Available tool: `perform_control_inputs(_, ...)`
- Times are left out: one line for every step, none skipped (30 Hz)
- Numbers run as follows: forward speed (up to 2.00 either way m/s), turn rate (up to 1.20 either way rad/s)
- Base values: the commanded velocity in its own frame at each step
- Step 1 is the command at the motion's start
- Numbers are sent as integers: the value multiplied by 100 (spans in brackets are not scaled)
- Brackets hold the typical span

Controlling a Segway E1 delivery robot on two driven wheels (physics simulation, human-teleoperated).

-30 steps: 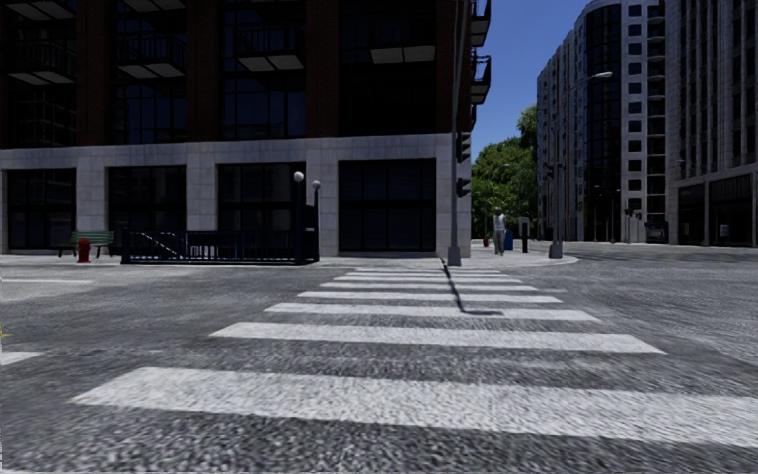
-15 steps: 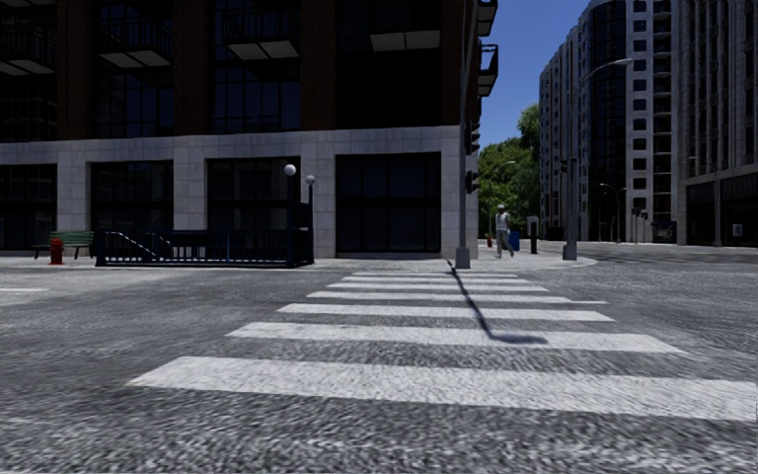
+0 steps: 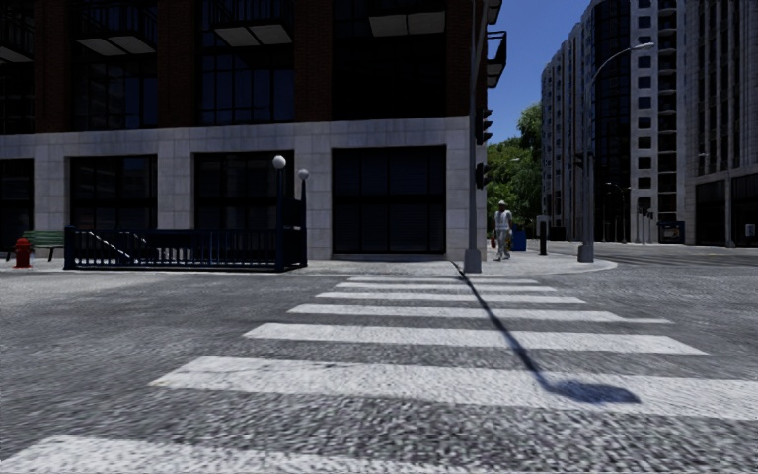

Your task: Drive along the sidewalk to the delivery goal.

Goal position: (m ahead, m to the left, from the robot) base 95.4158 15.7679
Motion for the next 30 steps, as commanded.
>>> perform_control_inputs(195, 0)
perform_control_inputs(184, 0)
perform_control_inputs(170, 0)
perform_control_inputs(159, 0)
perform_control_inputs(159, 0)
perform_control_inputs(155, 0)
perform_control_inputs(154, 0)
perform_control_inputs(153, 0)
perform_control_inputs(153, 0)
perform_control_inputs(153, 0)
perform_control_inputs(153, 0)
perform_control_inputs(142, 0)
perform_control_inputs(142, 0)
perform_control_inputs(125, 0)
perform_control_inputs(121, 0)
perform_control_inputs(120, 0)
perform_control_inputs(120, 0)
perform_control_inputs(119, 0)
perform_control_inputs(119, 0)
perform_control_inputs(119, 0)
perform_control_inputs(119, 0)
perform_control_inputs(119, 0)
perform_control_inputs(119, 0)
perform_control_inputs(119, 0)
perform_control_inputs(119, 0)
perform_control_inputs(119, 0)
perform_control_inputs(119, 0)
perform_control_inputs(119, 0)
perform_control_inputs(119, 0)
perform_control_inputs(119, 0)
